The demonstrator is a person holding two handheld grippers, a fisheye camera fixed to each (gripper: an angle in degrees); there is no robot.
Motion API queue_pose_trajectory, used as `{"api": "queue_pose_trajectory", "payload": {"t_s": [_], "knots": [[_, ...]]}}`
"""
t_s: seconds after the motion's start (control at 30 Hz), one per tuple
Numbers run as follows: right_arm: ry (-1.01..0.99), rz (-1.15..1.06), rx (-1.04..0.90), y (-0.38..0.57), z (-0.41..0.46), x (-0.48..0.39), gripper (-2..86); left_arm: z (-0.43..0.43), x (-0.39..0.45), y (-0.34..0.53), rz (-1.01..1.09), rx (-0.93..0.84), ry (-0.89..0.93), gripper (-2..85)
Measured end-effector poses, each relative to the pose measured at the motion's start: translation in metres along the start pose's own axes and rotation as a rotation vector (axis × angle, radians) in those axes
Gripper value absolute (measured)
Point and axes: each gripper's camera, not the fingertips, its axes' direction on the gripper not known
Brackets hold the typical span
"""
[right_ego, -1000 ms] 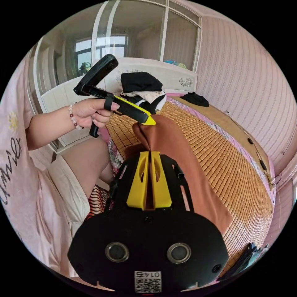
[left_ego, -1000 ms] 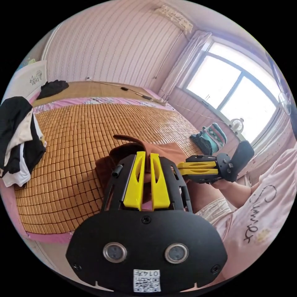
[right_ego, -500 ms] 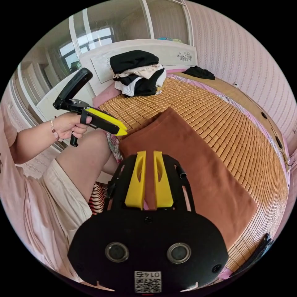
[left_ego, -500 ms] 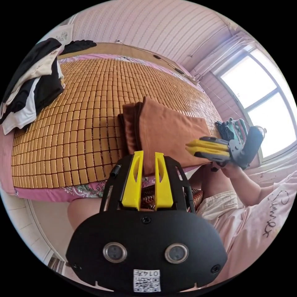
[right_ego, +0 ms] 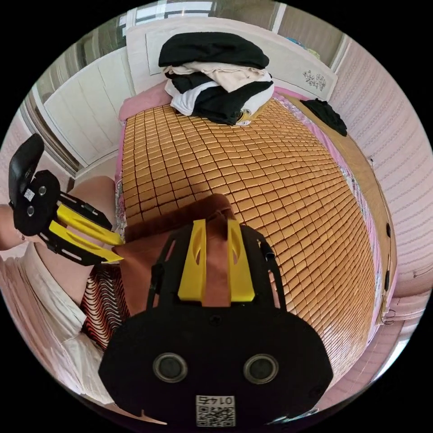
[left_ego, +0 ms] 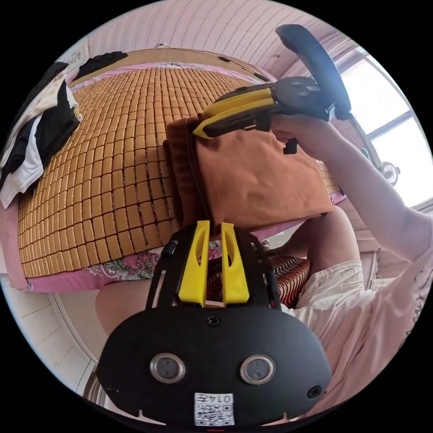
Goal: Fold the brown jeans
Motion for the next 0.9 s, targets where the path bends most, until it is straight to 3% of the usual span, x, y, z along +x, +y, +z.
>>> {"api": "queue_pose_trajectory", "payload": {"t_s": [0.3, 0.47, 0.63, 0.9], "knots": [[-0.062, 0.073, 0.255, -0.007, -0.078, 0.035, 4.5, -0.059, 0.04, 0.015, 0.063, 0.248, -0.032, 4.5], [-0.045, 0.268, 0.057, -0.027, -0.012, 0.052, 6.7, 0.006, 0.014, 0.002, -0.07, 0.023, -0.091, 5.9], [-0.098, 0.326, 0.265, 0.055, -0.049, 0.044, 4.3, 0.006, 0.018, 0.015, -0.067, 0.089, -0.043, 4.2], [0.084, 0.499, -0.08, 0.179, -0.082, 0.057, 0.1, -0.012, 0.046, 0.01, -0.03, 0.118, -0.086, -0.8]]}}
